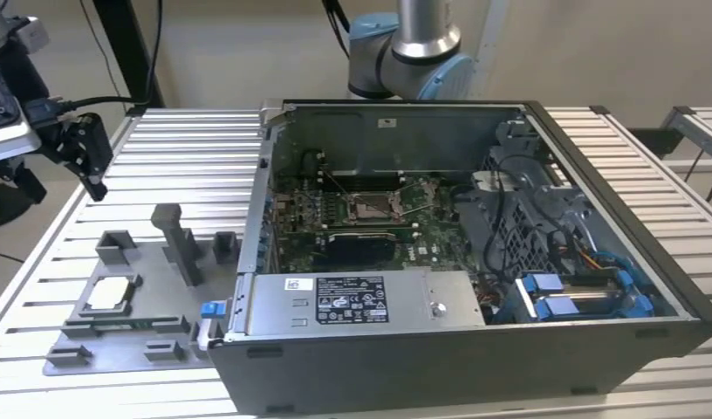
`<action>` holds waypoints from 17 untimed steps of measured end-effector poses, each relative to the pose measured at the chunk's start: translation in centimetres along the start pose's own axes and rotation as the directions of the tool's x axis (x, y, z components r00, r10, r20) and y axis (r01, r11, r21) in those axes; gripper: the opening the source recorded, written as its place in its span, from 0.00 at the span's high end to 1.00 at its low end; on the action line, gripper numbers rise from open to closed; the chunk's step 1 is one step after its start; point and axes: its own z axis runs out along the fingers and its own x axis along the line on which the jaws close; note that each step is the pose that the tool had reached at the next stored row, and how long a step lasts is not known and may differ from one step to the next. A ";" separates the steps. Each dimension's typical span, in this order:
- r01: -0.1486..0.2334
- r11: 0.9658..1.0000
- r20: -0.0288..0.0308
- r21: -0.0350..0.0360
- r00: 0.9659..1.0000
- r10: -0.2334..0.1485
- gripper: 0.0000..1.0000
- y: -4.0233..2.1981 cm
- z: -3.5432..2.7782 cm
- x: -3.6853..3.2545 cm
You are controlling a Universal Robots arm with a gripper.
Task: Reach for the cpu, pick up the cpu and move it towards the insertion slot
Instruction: 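Pick up the cpu and move it towards the insertion slot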
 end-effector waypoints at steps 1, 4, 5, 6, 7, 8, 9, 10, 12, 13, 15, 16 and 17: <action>0.000 1.000 0.000 0.000 1.000 0.000 0.00 0.00 0.13 0.00; 0.000 1.000 0.000 0.000 1.000 0.000 0.00 -0.02 0.47 0.01; 0.000 1.000 0.000 0.000 1.000 0.000 0.00 -0.02 0.56 0.01; 0.000 1.000 0.000 0.000 1.000 0.000 0.00 -0.02 0.65 0.01; 0.000 1.000 0.000 0.000 1.000 0.000 0.00 -0.03 0.73 0.01; 0.000 1.000 0.000 0.000 1.000 0.000 0.00 -0.03 0.82 0.01; 0.000 1.000 0.000 0.000 1.000 0.000 0.00 -0.03 0.89 0.01; 0.000 1.000 0.000 0.000 1.000 0.000 0.00 -0.04 0.96 0.02; 0.000 1.000 0.000 0.000 1.000 0.000 0.00 -0.04 1.09 0.02; 0.000 1.000 0.000 0.000 1.000 0.000 0.00 -0.04 1.16 0.02; 0.000 1.000 0.000 0.000 1.000 0.000 0.00 -0.05 1.28 0.02; 0.000 1.000 0.000 0.000 1.000 0.000 0.00 -0.05 1.34 0.02; 0.000 1.000 0.000 0.000 1.000 0.000 0.00 -0.05 1.41 0.02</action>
